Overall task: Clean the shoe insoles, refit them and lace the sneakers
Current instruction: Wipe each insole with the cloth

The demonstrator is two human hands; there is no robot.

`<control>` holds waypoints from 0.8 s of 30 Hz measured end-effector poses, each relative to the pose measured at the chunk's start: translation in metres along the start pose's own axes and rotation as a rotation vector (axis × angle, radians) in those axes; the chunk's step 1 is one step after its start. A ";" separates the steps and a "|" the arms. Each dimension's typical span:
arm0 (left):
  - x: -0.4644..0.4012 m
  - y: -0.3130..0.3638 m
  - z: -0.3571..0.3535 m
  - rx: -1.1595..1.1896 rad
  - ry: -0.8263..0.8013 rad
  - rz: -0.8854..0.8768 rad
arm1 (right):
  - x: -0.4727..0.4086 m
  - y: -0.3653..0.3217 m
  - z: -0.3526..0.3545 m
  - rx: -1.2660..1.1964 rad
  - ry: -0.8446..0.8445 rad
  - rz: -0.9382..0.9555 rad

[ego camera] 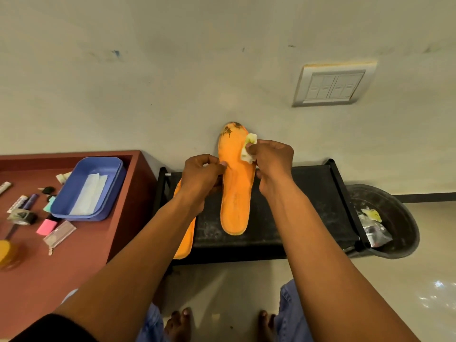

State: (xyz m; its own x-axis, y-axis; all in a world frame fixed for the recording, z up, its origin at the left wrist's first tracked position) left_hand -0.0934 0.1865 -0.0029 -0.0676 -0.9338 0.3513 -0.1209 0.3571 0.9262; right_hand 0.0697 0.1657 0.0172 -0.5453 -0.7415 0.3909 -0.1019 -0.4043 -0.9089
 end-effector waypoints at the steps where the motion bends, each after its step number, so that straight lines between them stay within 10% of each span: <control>1: 0.004 0.003 0.001 -0.005 -0.015 0.006 | 0.001 0.000 0.000 -0.018 -0.012 -0.002; 16: 0.057 0.042 0.018 0.606 -0.135 0.059 | 0.049 -0.002 -0.045 -0.290 -0.544 -0.068; 24: 0.070 0.039 0.029 0.638 -0.118 0.020 | 0.057 -0.013 -0.039 -0.071 -0.462 0.204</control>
State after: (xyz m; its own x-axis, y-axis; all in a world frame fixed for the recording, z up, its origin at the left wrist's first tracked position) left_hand -0.1320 0.1353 0.0538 -0.1802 -0.9313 0.3165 -0.6804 0.3504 0.6436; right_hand 0.0075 0.1492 0.0457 -0.1369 -0.9673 0.2135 -0.0967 -0.2014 -0.9747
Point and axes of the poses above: each hand's wrist, its own x-axis away from the middle knuckle, its own z-axis out of the back of the hand, y = z × x, the point moved 4 cm from there along -x, towards the middle knuckle, and after that the axes turned 13 degrees about x, right-handed, at the moved point
